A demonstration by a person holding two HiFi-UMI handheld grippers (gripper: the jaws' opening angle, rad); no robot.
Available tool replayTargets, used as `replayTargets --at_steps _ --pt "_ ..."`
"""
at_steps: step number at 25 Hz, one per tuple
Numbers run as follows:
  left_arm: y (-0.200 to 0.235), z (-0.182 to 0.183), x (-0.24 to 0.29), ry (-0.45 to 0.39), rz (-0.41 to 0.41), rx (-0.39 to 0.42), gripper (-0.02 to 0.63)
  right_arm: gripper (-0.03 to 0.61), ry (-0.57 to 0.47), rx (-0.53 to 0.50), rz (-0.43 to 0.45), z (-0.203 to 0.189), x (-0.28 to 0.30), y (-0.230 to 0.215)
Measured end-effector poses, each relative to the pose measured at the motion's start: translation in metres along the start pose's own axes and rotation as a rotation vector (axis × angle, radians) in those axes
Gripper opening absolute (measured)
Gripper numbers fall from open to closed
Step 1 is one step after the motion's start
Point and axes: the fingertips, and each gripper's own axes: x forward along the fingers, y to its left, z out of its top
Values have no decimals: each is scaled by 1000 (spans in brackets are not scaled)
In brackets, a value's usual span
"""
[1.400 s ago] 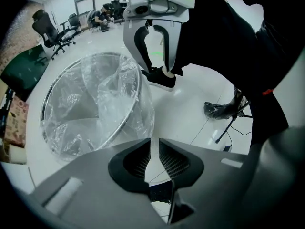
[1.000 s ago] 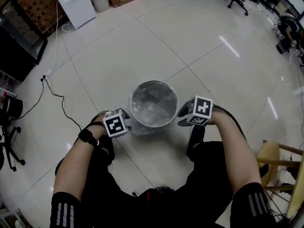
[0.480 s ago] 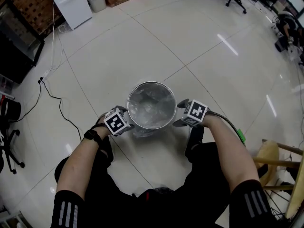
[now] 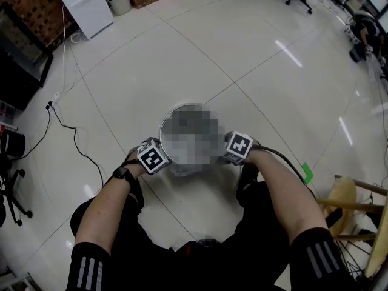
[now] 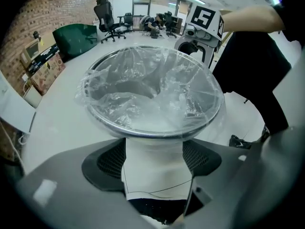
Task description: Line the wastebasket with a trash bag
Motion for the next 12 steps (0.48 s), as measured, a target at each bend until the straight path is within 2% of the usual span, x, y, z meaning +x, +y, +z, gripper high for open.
replayTargets --at_steps 4,6,8,10,12 --pt "-7 -7 0 42 -18 22 368 417 177 -73 99 -26 -13 19" --pt "-13 -15 -5 69 -39 28 368 417 238 -93 107 -40 -29 17" --pt "-17 -19 -12 84 -54 36 367 410 211 -113 101 -35 -50 12" --pt "-19 -20 -21 85 -63 40 367 377 180 -126 54 -20 -74 5" --pt "-23 -18 -31 84 -77 48 364 290 130 -178 -25 8 -97 -2"
